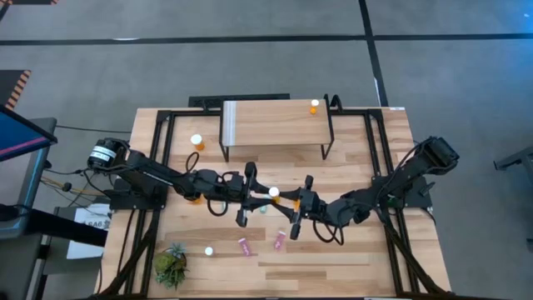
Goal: Pick and place medicine bottles onto shelf by color
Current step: Put the bottom small orange pill bottle on the shelf aligned with the other small orange pill bottle
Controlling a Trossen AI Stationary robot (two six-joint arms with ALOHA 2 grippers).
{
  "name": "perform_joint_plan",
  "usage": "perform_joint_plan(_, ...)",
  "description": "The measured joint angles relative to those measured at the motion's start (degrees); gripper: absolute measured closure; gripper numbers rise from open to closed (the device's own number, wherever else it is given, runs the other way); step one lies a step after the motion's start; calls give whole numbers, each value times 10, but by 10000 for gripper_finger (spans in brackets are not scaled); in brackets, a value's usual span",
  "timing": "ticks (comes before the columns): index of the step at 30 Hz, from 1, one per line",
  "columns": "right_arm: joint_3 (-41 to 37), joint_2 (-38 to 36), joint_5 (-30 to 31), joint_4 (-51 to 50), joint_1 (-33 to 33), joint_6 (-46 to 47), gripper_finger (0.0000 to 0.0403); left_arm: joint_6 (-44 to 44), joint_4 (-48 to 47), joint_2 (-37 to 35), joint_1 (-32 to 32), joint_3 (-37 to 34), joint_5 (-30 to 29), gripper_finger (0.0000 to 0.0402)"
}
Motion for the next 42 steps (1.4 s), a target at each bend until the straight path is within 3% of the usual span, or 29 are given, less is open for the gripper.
perform_joint_plan(9, 0, 0, 0, -31, 0, 12, 169, -5, -52, -18, 9, 0, 0, 317)
perform_joint_plan(13, 2, -7, -4, -65, 2, 16, 169, -4, -77, -25, 10, 0, -6, 317)
perform_joint_plan(21, 44, -67, -31, -264, 10, 65, 170, -2, -158, -40, 10, 0, -45, 317)
perform_joint_plan(32, 45, -103, -32, -289, -14, 68, 170, 29, -185, -37, 10, 0, -41, 317)
perform_joint_plan(39, 45, -103, -136, -282, -57, 67, 170, 33, -185, -37, 10, 0, -41, 317)
perform_joint_plan(42, 45, -103, -150, -285, -74, 40, 170, 34, -185, -37, 10, 0, -41, 317)
